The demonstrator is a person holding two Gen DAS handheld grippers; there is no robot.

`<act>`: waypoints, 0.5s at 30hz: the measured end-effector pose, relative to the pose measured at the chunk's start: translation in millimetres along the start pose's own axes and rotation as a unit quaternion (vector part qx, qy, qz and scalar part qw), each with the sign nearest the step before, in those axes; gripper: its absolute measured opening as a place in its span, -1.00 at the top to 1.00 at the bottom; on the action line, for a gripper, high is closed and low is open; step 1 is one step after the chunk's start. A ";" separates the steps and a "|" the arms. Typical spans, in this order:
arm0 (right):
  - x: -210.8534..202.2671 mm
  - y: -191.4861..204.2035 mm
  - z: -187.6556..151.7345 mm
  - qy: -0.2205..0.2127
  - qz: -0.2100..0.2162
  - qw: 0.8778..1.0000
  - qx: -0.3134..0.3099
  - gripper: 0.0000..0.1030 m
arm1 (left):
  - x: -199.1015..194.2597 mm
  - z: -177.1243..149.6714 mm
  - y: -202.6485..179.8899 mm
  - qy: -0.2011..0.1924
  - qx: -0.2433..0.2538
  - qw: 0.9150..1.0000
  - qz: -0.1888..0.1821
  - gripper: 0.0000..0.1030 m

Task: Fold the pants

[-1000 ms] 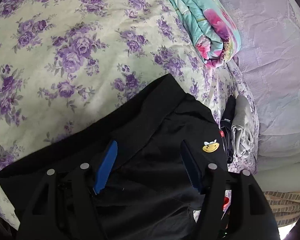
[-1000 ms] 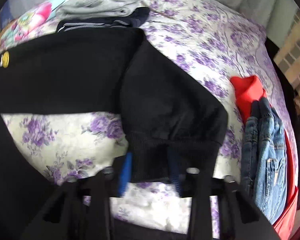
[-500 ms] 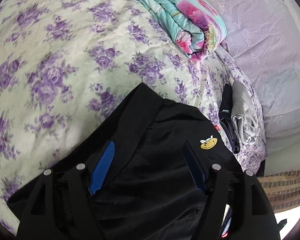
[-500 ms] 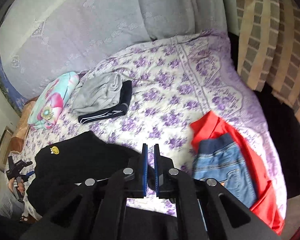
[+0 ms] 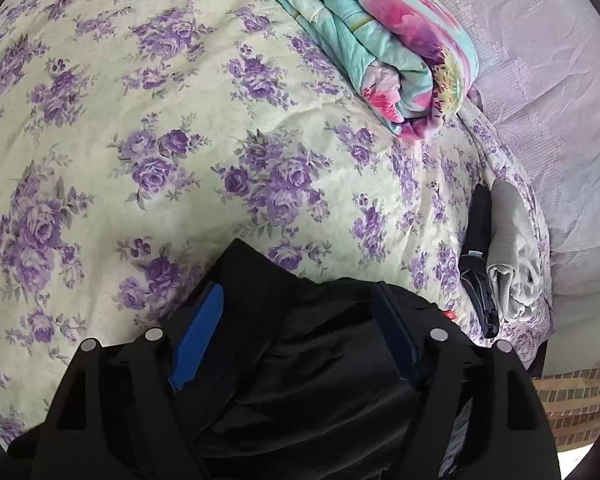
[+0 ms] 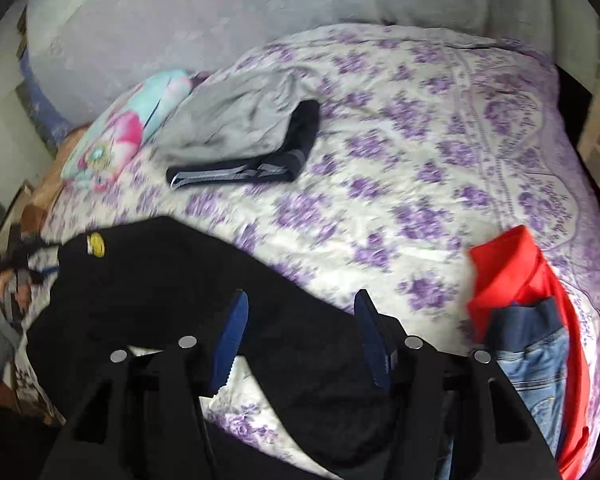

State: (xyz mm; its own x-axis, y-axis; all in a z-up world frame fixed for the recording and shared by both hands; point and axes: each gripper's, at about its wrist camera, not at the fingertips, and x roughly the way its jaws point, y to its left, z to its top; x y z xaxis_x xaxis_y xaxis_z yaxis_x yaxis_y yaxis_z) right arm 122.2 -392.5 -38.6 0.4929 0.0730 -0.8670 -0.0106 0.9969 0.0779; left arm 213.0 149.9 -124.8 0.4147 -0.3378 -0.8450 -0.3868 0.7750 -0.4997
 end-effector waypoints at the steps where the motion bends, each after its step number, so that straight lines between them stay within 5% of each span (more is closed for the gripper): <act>1: 12.0 17.4 -10.2 0.007 -0.006 1.000 -0.028 -0.07 | 1.9 -1.0 -1.9 -0.001 0.002 1.000 0.006 -0.46; 6: 65.7 70.3 -58.2 0.038 -0.049 0.989 -0.133 -0.04 | 4.6 -1.2 -7.9 -0.003 0.009 1.000 0.024 -0.49; 11: 85.9 63.4 -96.2 0.057 -0.119 0.974 -0.185 0.01 | 4.3 -1.8 -6.2 -0.005 0.010 1.000 0.026 -0.52; 15: 82.5 54.8 -90.5 0.038 -0.144 0.969 -0.198 0.93 | 7.6 -5.7 -6.4 -0.014 0.014 0.999 0.043 -0.57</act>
State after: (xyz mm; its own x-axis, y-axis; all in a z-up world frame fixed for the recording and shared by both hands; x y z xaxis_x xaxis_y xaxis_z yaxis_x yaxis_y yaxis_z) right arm 83.5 -329.2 -150.4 0.4588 -0.2225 -0.8602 -0.2234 0.9081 -0.3541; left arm 214.0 139.3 -129.1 0.4037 -0.2555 -0.8785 -0.3982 0.8154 -0.4202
